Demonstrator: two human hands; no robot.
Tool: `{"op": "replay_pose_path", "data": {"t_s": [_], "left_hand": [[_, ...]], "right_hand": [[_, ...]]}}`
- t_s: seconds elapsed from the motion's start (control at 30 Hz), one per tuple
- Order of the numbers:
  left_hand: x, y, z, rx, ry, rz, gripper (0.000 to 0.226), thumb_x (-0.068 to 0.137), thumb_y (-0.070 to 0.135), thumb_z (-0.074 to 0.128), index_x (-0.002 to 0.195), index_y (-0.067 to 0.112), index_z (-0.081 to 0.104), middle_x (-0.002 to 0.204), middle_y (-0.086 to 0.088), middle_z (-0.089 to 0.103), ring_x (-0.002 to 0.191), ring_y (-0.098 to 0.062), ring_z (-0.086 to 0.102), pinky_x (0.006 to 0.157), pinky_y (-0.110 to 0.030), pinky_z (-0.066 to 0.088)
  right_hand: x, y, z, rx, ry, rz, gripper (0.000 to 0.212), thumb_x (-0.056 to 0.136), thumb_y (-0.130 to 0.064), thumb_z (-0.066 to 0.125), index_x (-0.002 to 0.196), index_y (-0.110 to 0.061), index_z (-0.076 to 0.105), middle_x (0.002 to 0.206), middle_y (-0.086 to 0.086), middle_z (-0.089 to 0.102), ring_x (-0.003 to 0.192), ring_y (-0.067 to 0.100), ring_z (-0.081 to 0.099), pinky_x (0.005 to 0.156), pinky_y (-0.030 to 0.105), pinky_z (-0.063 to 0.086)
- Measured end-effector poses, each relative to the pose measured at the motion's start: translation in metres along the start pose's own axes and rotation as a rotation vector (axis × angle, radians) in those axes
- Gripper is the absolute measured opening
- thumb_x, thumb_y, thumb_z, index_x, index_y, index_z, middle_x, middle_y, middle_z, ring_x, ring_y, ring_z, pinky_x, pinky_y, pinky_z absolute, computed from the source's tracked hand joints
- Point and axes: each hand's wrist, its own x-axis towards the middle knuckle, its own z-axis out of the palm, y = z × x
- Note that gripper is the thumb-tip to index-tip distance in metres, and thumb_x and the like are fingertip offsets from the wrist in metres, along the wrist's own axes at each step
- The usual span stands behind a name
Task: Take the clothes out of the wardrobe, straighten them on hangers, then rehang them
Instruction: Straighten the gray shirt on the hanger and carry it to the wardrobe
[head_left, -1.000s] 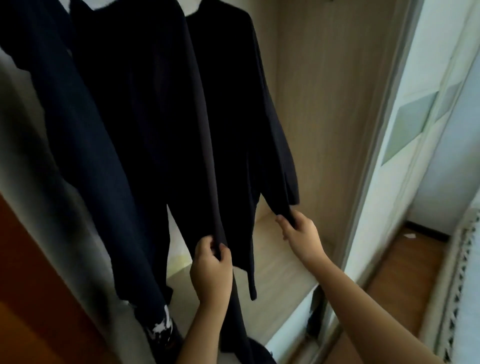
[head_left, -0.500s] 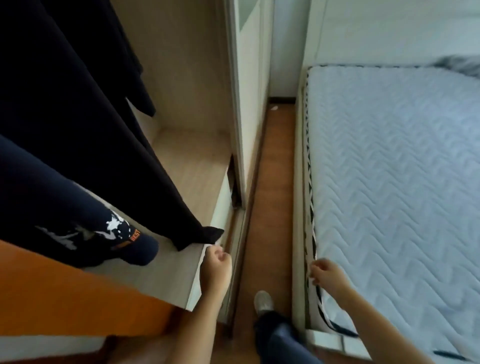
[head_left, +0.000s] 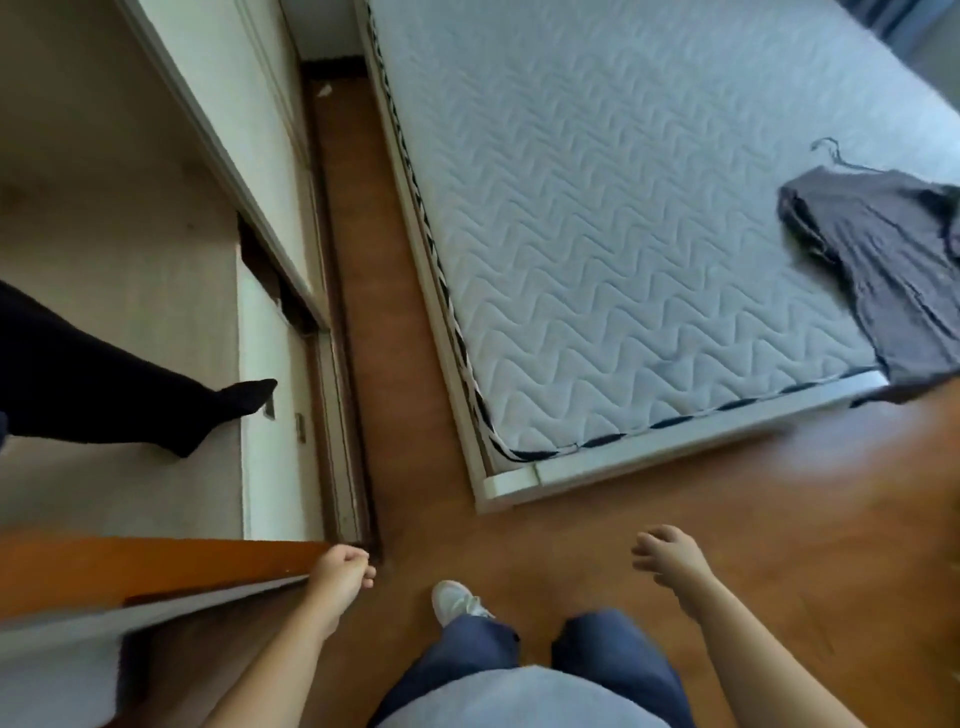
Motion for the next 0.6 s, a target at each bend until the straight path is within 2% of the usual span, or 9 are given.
{"op": "replay_pose_path", "data": {"t_s": [0.13, 0.2, 0.27, 0.33, 0.4, 0.47, 0.53, 0.6], "left_hand": [[-0.011, 0.009, 0.026, 0.232, -0.038, -0.001, 0.024, 0.094, 0.01, 0.039, 0.104, -0.002, 0.057, 0.085, -0.013, 0.06, 0.08, -0.027, 0.058, 0.08, -0.037, 0.046], [-0.024, 0.019, 0.048, 0.302, -0.049, -0.006, 0.027, 0.094, 0.008, 0.037, 0.109, -0.005, 0.055, 0.087, -0.015, 0.06, 0.077, -0.026, 0.056, 0.075, -0.035, 0.045], [-0.037, 0.028, 0.077, 0.336, -0.067, 0.015, 0.029, 0.095, 0.007, 0.036, 0.113, -0.009, 0.052, 0.1, -0.021, 0.062, 0.08, -0.029, 0.056, 0.075, -0.035, 0.045], [-0.054, 0.032, 0.111, 0.376, -0.074, 0.065, 0.029, 0.095, 0.007, 0.035, 0.112, -0.009, 0.052, 0.103, -0.022, 0.062, 0.079, -0.028, 0.057, 0.066, -0.03, 0.041], [-0.075, 0.031, 0.147, 0.413, -0.097, 0.135, 0.026, 0.094, 0.01, 0.037, 0.107, -0.005, 0.055, 0.095, -0.017, 0.062, 0.073, -0.024, 0.057, 0.059, -0.027, 0.037], [-0.096, 0.026, 0.185, 0.465, -0.142, 0.197, 0.02, 0.094, 0.013, 0.04, 0.096, 0.003, 0.056, 0.09, -0.013, 0.062, 0.073, -0.022, 0.058, 0.062, -0.028, 0.04], [-0.115, 0.023, 0.221, 0.548, -0.162, 0.254, 0.02, 0.092, 0.012, 0.042, 0.078, 0.009, 0.055, 0.081, -0.009, 0.062, 0.073, -0.023, 0.059, 0.071, -0.03, 0.047], [-0.13, 0.021, 0.254, 0.618, -0.178, 0.296, 0.021, 0.09, 0.011, 0.044, 0.071, 0.014, 0.052, 0.074, -0.006, 0.061, 0.079, -0.027, 0.062, 0.082, -0.036, 0.051]], "right_hand": [[-0.009, 0.053, -0.03, -0.096, -0.047, 0.039, 0.019, 0.09, -0.012, 0.046, 0.106, -0.007, 0.054, 0.096, 0.012, 0.063, 0.073, 0.022, 0.06, 0.051, 0.022, 0.035], [-0.015, 0.08, -0.057, -0.067, -0.032, 0.072, 0.013, 0.091, -0.014, 0.045, 0.101, -0.01, 0.052, 0.098, 0.012, 0.063, 0.077, 0.022, 0.06, 0.05, 0.021, 0.036], [-0.02, 0.111, -0.088, 0.003, 0.014, 0.085, 0.014, 0.093, -0.013, 0.043, 0.103, -0.008, 0.052, 0.098, 0.013, 0.062, 0.079, 0.023, 0.058, 0.048, 0.021, 0.035], [-0.029, 0.146, -0.119, 0.061, 0.054, 0.106, 0.015, 0.094, -0.013, 0.043, 0.104, -0.007, 0.052, 0.097, 0.014, 0.062, 0.078, 0.023, 0.058, 0.048, 0.021, 0.036], [-0.039, 0.19, -0.149, 0.125, 0.085, 0.138, 0.012, 0.094, -0.013, 0.042, 0.1, -0.008, 0.051, 0.096, 0.014, 0.063, 0.075, 0.022, 0.059, 0.046, 0.019, 0.036], [-0.045, 0.24, -0.173, 0.193, 0.113, 0.194, 0.012, 0.094, -0.014, 0.042, 0.099, -0.009, 0.051, 0.091, 0.013, 0.064, 0.068, 0.02, 0.059, 0.046, 0.02, 0.035], [-0.052, 0.293, -0.19, 0.252, 0.146, 0.271, 0.012, 0.094, -0.014, 0.041, 0.099, -0.008, 0.051, 0.08, 0.009, 0.063, 0.06, 0.019, 0.057, 0.048, 0.021, 0.03], [-0.059, 0.342, -0.203, 0.296, 0.163, 0.339, 0.011, 0.093, -0.011, 0.041, 0.096, -0.006, 0.051, 0.071, 0.007, 0.059, 0.053, 0.018, 0.053, 0.042, 0.018, 0.029]]}}
